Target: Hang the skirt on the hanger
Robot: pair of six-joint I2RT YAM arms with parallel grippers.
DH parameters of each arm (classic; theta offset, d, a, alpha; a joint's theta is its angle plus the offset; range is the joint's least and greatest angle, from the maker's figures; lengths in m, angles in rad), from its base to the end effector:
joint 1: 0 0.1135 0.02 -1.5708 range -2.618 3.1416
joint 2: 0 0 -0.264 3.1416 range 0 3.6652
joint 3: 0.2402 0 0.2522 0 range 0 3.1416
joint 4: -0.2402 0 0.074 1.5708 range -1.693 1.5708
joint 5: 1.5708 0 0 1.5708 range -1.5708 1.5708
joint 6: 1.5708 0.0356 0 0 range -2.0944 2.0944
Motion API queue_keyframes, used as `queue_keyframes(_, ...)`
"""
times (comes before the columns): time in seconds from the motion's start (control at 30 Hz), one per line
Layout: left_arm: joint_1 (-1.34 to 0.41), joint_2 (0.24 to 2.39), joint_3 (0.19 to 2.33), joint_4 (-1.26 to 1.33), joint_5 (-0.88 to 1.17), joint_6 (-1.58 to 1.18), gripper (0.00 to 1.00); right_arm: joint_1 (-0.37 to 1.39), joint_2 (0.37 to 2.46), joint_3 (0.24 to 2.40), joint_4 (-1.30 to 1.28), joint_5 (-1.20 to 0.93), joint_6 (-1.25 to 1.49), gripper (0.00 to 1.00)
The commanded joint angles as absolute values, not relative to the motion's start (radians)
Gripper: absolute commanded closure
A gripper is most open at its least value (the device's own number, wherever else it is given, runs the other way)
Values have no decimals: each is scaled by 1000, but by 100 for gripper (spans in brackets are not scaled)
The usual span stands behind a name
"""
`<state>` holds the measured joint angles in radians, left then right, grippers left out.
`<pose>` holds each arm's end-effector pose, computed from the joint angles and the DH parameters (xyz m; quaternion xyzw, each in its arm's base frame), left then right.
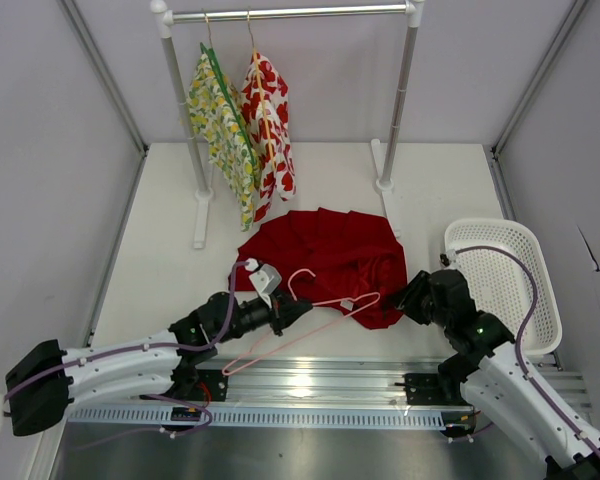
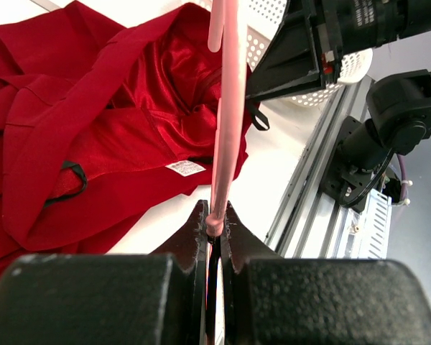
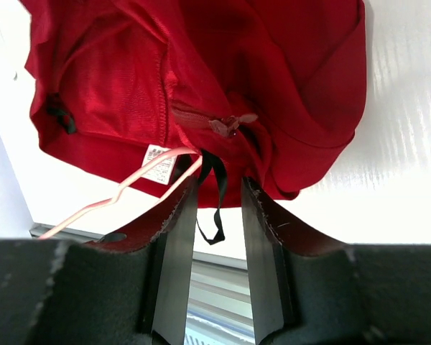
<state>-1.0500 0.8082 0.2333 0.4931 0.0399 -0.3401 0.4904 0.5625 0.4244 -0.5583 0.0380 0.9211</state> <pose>0.0908 -0.1612 0.2126 0.2682 0.6847 -0.4451 0.5109 0.1167 0.0608 0.2097 0.2014 0.8831 0.2615 0.3334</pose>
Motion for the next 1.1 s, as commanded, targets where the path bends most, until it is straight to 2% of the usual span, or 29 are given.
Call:
queue_keyframes(0.0,-1061,815,245,557,64,-351,100,489,512,439,-561,67,853,63)
queue_keyframes(0.3,-1083,865,265,580,63,-348,100,491,494,433,-568,77,822,64)
queue_keyframes(0.47,-1086,848,261,575,75,-334,100,491,500,431,-565,78,813,70)
queue_keyframes(0.63,-1088,835,264,555,83,-328,100,500,486,449,-545,38,779,70)
queue_keyframes(0.8,-1088,834,270,545,69,-318,100,578,495,476,-561,58,752,68)
queue_keyframes(1.07,-1088,845,284,545,61,-311,100,805,537,512,-633,268,788,67)
